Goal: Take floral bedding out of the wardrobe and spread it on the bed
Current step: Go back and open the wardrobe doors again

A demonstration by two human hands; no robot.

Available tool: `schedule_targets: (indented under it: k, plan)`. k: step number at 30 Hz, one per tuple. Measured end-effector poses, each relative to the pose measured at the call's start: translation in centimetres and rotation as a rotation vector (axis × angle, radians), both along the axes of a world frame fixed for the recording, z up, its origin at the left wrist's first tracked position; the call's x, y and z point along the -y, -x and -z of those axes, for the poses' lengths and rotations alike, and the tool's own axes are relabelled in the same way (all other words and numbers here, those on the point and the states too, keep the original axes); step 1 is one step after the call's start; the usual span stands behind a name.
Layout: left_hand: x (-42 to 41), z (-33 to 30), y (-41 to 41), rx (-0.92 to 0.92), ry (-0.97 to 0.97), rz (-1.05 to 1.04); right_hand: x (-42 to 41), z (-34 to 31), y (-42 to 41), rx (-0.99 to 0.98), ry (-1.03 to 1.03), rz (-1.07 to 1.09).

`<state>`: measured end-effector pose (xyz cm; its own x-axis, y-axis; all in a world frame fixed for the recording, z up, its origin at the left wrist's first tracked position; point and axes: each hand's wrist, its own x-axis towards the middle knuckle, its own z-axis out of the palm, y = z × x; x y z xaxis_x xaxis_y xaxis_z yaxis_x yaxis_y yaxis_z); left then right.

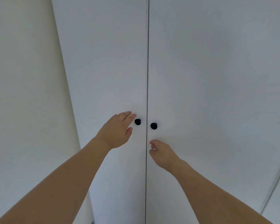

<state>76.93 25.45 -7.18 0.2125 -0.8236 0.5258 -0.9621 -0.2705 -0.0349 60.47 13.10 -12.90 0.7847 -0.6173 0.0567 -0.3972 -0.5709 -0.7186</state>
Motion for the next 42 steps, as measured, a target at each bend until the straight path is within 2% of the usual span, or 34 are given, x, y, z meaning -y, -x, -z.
schedule_targets:
  k: [7,14,19,23,28,30,33,36,42]
  plan:
    - [1.6,-0.1,1.2,-0.031,-0.079,0.035,-0.1,0.8,-1.4,0.067,-0.115,0.039]
    - [2.6,-1.0,2.2,-0.285,-0.03,-0.07,0.1,1.4,-2.0,0.136,-0.238,0.087]
    - [2.0,-2.1,2.7,-0.297,-0.018,-0.137,-0.9,1.4,-1.8,0.194,-0.294,0.076]
    - [0.7,-1.8,3.3,-0.075,0.073,-0.235,-2.4,1.2,-2.3,0.294,-0.328,-0.02]
    - [-0.6,-2.4,4.3,0.123,0.07,-0.44,-2.8,1.3,-3.2,0.193,-0.157,-0.041]
    - [-1.7,-2.1,4.7,0.161,0.165,-0.517,-3.2,0.9,-3.0,0.155,-0.164,-0.112]
    - [-3.4,-1.0,5.1,0.258,0.371,-0.466,-4.1,0.1,-2.6,0.117,-0.156,-0.195]
    - [-5.2,-1.0,5.6,0.381,0.327,-0.43,-5.4,-0.6,-2.8,0.095,-0.103,-0.242]
    - [-9.1,-0.9,5.6,0.468,0.26,-0.487,-7.2,-1.5,-2.9,0.045,-0.003,-0.391]
